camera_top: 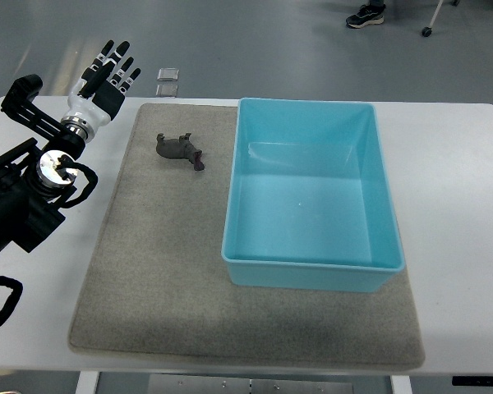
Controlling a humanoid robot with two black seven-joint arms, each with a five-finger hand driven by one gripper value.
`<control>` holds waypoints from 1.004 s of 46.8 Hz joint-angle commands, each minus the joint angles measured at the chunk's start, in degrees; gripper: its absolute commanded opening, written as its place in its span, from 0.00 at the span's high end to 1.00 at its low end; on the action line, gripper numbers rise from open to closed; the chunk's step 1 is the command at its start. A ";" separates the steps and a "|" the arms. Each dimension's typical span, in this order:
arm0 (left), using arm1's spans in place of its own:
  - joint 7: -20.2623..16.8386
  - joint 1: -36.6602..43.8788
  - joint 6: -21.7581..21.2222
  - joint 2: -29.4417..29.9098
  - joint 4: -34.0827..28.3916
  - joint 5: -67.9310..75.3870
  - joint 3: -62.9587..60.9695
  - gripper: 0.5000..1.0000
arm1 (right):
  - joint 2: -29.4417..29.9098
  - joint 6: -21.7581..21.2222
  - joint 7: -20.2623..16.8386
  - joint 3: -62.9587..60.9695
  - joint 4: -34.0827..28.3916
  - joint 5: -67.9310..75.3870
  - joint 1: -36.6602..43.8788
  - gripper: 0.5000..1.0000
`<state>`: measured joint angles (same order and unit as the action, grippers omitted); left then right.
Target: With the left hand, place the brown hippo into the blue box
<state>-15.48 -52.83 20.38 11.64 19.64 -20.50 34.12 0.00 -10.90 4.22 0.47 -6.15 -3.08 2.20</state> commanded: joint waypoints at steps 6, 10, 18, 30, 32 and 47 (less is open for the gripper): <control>0.01 -0.08 -0.17 -0.04 -0.04 0.55 -0.02 0.01 | 0.00 0.00 0.00 0.06 0.00 0.00 0.00 0.13; 0.01 -0.17 -0.17 0.13 0.04 0.63 -0.11 0.01 | 0.00 0.00 0.00 0.06 0.00 0.00 0.00 0.13; 0.01 -0.17 -0.08 0.31 0.04 0.64 -0.54 0.01 | 0.00 0.00 0.00 0.06 0.00 0.00 0.00 0.13; 0.01 0.00 -0.08 0.75 0.13 0.72 -0.90 0.01 | 0.00 0.00 0.00 -0.03 0.00 0.00 0.00 0.13; 0.01 -0.08 -0.08 1.10 0.13 0.72 -0.90 0.01 | 0.00 0.00 0.00 -0.03 0.00 0.00 0.00 0.13; 0.27 -0.52 -0.08 3.30 1.27 0.81 -0.98 0.01 | 0.00 0.00 0.00 -0.03 0.00 0.00 0.00 0.13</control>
<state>-15.21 -53.32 20.31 14.27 20.54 -19.67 33.13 0.00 -10.90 4.22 0.46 -6.15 -3.08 2.19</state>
